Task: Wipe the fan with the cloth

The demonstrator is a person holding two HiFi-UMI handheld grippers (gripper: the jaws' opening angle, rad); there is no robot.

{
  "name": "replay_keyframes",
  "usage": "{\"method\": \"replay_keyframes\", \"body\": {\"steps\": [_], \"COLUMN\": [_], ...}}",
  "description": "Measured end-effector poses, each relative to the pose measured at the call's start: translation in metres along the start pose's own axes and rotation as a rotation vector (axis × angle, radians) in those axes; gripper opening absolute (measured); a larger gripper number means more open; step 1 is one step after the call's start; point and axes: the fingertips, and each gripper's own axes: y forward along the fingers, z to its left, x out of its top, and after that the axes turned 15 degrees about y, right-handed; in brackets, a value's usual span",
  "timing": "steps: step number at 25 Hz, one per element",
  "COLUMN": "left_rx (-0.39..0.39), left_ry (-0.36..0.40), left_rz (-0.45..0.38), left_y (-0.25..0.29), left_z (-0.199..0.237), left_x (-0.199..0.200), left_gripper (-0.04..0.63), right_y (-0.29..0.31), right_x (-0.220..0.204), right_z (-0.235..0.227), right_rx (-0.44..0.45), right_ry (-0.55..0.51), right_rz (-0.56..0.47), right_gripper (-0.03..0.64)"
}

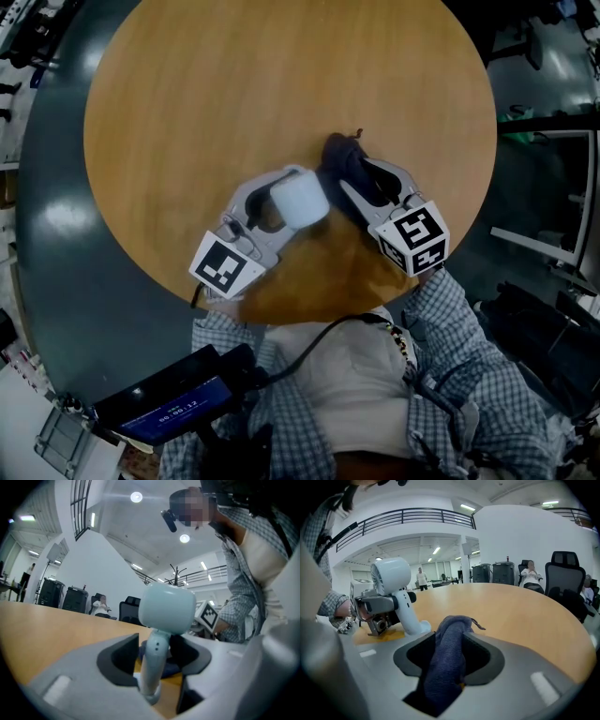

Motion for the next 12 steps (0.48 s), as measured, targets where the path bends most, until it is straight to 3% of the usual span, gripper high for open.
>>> {"method": "replay_keyframes", "body": {"steps": [5,12], "left_rx": [-0.014,0.028], "left_ry": [0.002,-0.024], "left_rz": [0.041,0.094], "left_y": [0.000,-0.017], "left_z": [-0.003,0.001], "left_x": [-0.010,-0.032], "left_gripper": [0.246,0.261], "right_y": [-0.003,-0.006], "right_x": [0.003,0.005], "right_z": [-0.003,-0.015], "right_rx": [0.001,-0.015], "right_ry": [0.003,0.030], "right_rz": [-0.013,-0.046], "right_gripper": [0.210,0.222]}}
